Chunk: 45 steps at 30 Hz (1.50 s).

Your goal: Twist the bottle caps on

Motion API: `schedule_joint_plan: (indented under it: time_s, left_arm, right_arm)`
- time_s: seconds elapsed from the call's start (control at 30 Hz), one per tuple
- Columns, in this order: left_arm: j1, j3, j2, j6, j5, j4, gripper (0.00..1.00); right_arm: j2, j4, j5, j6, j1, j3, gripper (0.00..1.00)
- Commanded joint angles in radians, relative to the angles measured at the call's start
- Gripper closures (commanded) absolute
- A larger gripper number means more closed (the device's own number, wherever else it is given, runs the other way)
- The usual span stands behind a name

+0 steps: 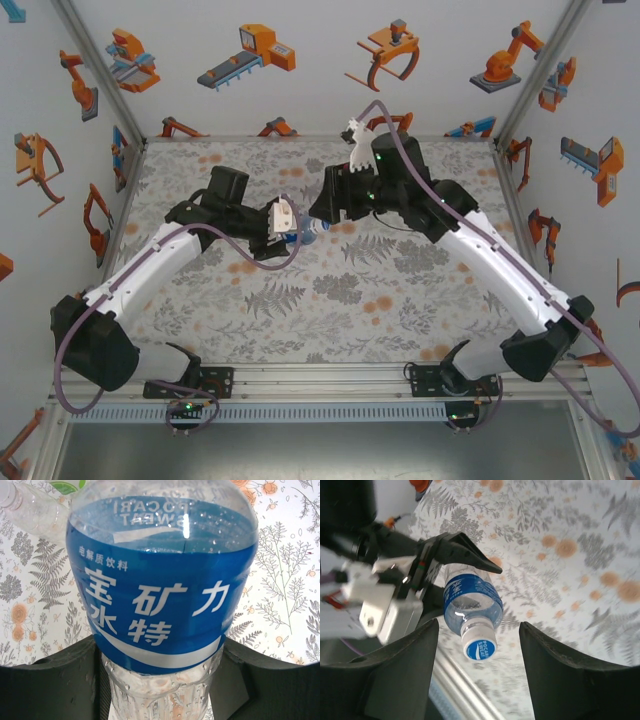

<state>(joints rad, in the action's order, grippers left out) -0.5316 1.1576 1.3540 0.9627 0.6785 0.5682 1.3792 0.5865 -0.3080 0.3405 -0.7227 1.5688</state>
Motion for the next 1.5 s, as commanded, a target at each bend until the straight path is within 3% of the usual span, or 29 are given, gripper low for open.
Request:
schedule_joint_plan:
  time_s: [0.0,0.23,0.5,0.9,1.23,1.37,1.47]
  left_arm:
    - [-0.006,0.023,-0.003,0.046,0.069,0.036,1.00]
    - [-0.006,0.021,-0.004,0.081,0.148,0.060,1.00]
    - [-0.008,0.024,0.002,0.098,0.180,0.076,1.00]
    - [-0.010,0.027,0.007,0.094,0.179,0.080,1.00]
    - [-0.014,0.031,0.009,0.082,0.175,0.079,1.00]
    - [-0.013,0.039,0.012,0.071,0.171,0.079,1.00]
    - [-0.014,0.035,0.012,0.051,0.153,0.056,1.00]
  right_arm:
    - [-0.090,-0.024,-0.127,-0.335,0.000,-0.045,0.40]
    - [-0.233,-0.133,-0.325,-0.761,-0.003,-0.242,0.39]
    - [-0.220,-0.134,-0.384,-0.866,-0.007,-0.268,0.41]
    - [-0.175,-0.167,-0.372,-0.874,-0.017,-0.259,0.51]
    - [-0.155,-0.170,-0.336,-0.870,-0.021,-0.262,0.67]
    - [-0.156,-0.185,-0.289,-0.788,-0.021,-0.276,0.76]
    - [-0.154,-0.222,-0.213,-0.613,-0.021,-0.292,0.83]
